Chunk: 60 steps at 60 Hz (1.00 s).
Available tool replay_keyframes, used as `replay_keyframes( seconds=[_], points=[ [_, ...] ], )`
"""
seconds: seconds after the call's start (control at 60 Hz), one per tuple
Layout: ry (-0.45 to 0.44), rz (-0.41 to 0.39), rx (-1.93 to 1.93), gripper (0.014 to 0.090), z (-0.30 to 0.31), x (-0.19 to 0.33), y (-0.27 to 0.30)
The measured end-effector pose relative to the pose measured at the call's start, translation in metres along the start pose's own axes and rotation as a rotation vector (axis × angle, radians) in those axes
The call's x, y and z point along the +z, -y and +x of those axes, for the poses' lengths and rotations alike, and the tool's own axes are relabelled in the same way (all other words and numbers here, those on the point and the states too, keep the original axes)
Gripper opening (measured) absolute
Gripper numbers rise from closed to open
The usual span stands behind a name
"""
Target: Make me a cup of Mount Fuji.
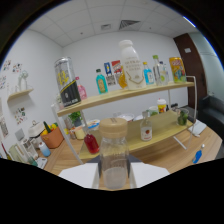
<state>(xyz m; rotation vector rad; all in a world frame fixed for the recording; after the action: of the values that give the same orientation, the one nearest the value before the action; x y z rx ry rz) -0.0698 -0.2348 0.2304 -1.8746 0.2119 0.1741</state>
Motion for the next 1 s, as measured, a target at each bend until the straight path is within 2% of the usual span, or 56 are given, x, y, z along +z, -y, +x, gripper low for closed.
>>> replay_keyframes(
  seconds=[0.167, 0.283, 0.667, 0.767, 0.8, 1.0],
  points=[
    [0.018, -0.069, 0.170, 0.0405, 0.008, 0.018, -0.068],
    [0.076, -0.095, 0.438, 0.0406, 0.007, 0.027, -0.086],
    [0.243, -0.057, 1.329, 0.0403, 0.028, 0.048, -0.075],
    [0.313, -0.069, 1.554, 0.0402, 0.029, 0.051, -0.071],
    [0.342, -0.069, 1.599, 0.0403, 0.028, 0.051, -0.070],
    [0.372, -0.075, 1.724, 0.0405, 0.031, 0.052, -0.070]
  ],
)
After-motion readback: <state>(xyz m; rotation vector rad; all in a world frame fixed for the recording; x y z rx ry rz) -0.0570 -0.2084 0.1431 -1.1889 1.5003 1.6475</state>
